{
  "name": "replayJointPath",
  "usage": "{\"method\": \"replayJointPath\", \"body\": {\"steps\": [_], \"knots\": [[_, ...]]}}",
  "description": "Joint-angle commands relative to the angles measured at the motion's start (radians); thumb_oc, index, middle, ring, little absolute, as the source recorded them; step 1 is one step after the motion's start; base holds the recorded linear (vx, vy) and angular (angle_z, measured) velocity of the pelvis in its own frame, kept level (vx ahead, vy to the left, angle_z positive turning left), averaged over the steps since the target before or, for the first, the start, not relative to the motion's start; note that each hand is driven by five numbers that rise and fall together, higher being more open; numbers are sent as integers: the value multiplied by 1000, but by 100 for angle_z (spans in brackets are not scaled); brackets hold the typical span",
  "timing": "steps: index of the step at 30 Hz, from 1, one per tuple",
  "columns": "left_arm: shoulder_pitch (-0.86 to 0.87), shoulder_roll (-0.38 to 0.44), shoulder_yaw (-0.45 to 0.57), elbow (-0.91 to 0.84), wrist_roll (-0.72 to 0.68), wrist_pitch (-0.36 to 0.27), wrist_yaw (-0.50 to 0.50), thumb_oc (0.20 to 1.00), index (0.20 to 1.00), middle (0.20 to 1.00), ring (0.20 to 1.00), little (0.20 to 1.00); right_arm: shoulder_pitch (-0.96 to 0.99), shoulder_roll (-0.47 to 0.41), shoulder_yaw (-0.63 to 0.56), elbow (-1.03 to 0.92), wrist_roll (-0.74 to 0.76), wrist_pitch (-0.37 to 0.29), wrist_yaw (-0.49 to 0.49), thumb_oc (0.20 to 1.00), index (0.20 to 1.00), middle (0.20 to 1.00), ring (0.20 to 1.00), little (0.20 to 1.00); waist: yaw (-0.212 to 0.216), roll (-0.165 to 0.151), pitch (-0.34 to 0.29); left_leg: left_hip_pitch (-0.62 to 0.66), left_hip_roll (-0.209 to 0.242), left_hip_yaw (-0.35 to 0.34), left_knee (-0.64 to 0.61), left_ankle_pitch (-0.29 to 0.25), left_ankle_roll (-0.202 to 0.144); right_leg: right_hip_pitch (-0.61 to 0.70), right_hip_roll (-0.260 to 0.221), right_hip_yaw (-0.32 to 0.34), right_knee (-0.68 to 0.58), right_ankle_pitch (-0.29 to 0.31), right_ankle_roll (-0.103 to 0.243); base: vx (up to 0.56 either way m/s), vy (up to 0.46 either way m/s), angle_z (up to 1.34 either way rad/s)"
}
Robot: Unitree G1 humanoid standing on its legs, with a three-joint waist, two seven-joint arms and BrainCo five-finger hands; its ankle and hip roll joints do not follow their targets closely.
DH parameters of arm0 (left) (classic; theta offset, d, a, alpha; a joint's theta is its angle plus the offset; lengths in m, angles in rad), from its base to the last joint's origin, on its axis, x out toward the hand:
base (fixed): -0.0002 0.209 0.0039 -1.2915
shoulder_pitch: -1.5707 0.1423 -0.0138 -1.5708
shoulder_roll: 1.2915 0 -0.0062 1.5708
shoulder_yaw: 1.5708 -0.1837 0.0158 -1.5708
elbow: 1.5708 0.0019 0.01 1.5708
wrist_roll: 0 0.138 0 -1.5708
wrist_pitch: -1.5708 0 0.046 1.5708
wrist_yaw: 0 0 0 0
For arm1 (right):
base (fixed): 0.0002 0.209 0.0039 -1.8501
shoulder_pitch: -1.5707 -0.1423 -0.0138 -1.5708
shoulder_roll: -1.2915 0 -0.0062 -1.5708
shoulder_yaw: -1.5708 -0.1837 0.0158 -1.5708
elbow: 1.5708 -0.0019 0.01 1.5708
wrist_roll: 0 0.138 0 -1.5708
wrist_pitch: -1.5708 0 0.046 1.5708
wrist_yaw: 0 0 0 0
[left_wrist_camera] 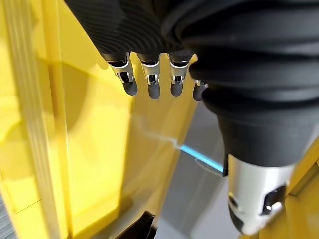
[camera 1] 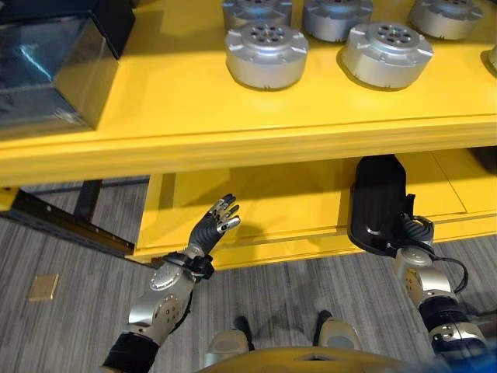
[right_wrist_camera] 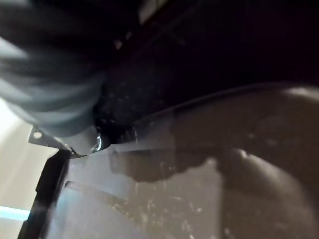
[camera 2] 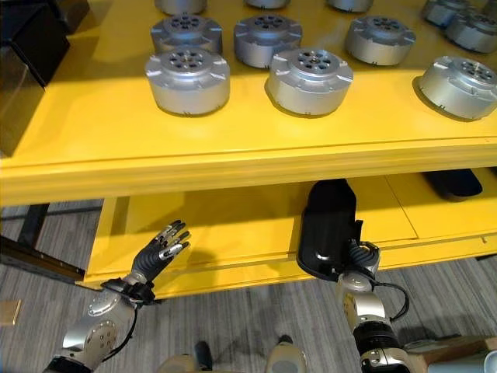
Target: Move parts from the plastic box to the shelf.
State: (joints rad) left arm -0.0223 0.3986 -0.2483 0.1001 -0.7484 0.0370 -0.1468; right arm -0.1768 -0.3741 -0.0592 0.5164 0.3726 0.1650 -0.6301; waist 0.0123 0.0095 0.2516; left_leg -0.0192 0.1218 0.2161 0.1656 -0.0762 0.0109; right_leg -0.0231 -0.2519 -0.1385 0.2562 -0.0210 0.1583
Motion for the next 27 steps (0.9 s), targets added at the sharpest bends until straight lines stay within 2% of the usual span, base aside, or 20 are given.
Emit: {"method": "replayJointPath", "body": {"steps": [1,2,3,4,6,8,11,14,27], "knots": [[61,58,30,-138,-101,-44,-5,1000,1000,1000,1000,1000,-90,-43,20,-97,-9,-102,-6,200,200,200,200,200,40,-12,-15,-40,32,-83,-41,29,-50,21,54,34,-23,-61,-18,-467,-763,65],[66,49,60,-150,-144,-31,-7,1000,1000,1000,1000,1000,-134,-73,27,-105,-7,-69,-4,200,200,200,200,200,64,-18,-2,-84,75,-72,-47,77,-93,51,85,-36,-48,-108,-34,-515,-879,20],[85,30,80,-158,-136,-25,2,1000,1000,1000,1000,1000,-149,-86,40,-117,-26,-49,1,200,200,200,200,200,71,-12,7,-83,113,-76,-93,139,-122,45,114,-71,-26,-133,-64,-468,-898,19],[116,8,106,-150,-131,-7,-17,1000,1000,1000,1000,1000,-150,-101,46,-130,-41,-35,6,200,200,200,200,200,72,-9,12,-81,140,-79,-147,210,-143,62,128,-92,-35,-127,-81,-286,-568,23],[135,-16,127,-115,-133,-13,-58,1000,1000,1000,1000,1000,-146,-129,60,-150,-53,-14,24,200,200,200,200,200,49,-13,8,-78,87,-70,-64,143,-114,62,133,-80,-55,-111,-92,-177,-183,20],[123,-22,122,-128,-131,-24,-54,1000,1000,1000,1000,1000,-125,-141,50,-173,-56,-16,35,200,200,200,200,200,20,-15,-4,-17,19,-5,-17,43,-77,53,125,-84,-84,-79,-85,-148,50,-36],[105,-12,110,-131,-87,-27,-62,1000,1000,1000,1000,1000,-107,-125,51,-184,-64,-23,9,200,200,200,200,200,0,-4,-28,38,2,23,-113,76,-72,50,147,-87,-113,-51,-79,-35,77,3],[90,0,91,-128,-63,-17,-69,1000,1000,1000,1000,1000,-116,-127,39,-184,-56,2,-16,200,200,200,200,200,-2,-7,-47,69,5,20,-169,97,-78,58,151,-87,-131,-38,-71,11,68,13],[108,32,93,-148,-49,48,-85,1000,1000,1000,1000,1000,-224,-196,27,-82,-70,82,13,200,200,200,200,200,37,-28,-54,104,-10,31,-211,82,-72,92,149,-102,-180,-35,-61,21,-12,3]]}}
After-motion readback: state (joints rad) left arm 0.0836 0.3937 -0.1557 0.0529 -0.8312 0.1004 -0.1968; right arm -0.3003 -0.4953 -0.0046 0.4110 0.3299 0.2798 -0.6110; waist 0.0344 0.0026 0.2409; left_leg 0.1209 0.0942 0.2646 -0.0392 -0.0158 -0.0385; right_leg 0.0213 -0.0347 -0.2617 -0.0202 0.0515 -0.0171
